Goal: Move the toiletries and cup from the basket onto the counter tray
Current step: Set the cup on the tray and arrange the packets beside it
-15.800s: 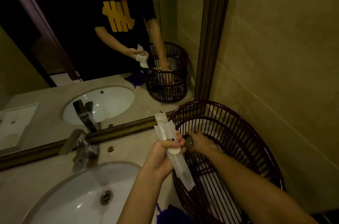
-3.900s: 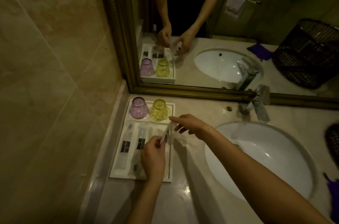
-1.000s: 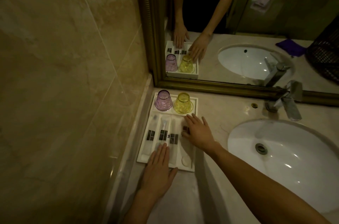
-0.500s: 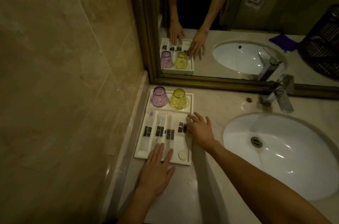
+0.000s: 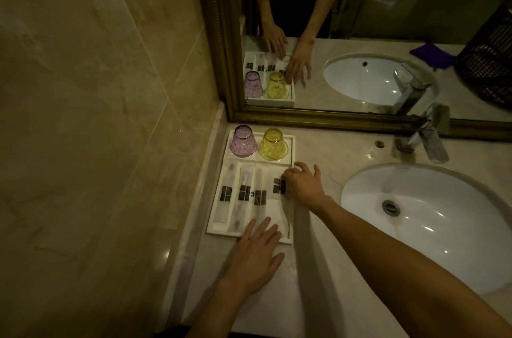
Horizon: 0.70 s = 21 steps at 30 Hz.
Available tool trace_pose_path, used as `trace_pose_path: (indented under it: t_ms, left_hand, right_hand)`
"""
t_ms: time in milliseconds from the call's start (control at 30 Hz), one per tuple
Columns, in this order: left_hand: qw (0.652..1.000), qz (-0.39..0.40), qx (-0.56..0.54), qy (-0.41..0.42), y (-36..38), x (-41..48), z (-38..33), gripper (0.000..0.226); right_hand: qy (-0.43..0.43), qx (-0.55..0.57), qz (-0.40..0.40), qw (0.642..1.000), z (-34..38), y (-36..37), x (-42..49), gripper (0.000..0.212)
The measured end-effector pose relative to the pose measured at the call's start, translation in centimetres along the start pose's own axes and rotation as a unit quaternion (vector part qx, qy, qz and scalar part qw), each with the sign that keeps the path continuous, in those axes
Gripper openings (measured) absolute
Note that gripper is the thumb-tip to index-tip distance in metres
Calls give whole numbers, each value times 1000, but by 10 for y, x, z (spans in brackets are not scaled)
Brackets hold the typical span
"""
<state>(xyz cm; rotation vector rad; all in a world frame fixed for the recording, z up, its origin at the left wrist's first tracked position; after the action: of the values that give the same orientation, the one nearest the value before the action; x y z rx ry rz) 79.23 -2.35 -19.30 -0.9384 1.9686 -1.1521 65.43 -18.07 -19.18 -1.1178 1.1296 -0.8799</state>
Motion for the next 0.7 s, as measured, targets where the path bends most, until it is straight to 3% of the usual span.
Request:
trace_pose_path:
  t_ms: [333, 500, 700]
  left_hand:
    - [1000, -1, -24, -14, -4, 1, -6, 67]
    - [999, -22, -27, -32, -4, 2, -11, 64]
    - [996, -42, -31, -66, -2, 2, -18, 62]
  right_hand:
    - [-6, -22, 9, 1000, 0, 0, 2, 45]
    - [-43, -47, -16, 998, 4, -1, 1, 66]
    - [-66, -52, 27, 996, 3, 8, -8, 58]
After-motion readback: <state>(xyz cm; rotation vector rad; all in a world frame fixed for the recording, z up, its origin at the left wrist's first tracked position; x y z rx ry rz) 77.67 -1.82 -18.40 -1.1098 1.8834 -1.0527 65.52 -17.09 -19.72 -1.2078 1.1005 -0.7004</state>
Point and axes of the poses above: each hand's wrist, its own x-axis towards the middle knuckle, its own y-axis out of the palm, z = x × y, the point moved 7 cm from there along x, towards the middle knuckle, and after that the axes turned 8 degrees about -x, right-handed, at the moved point
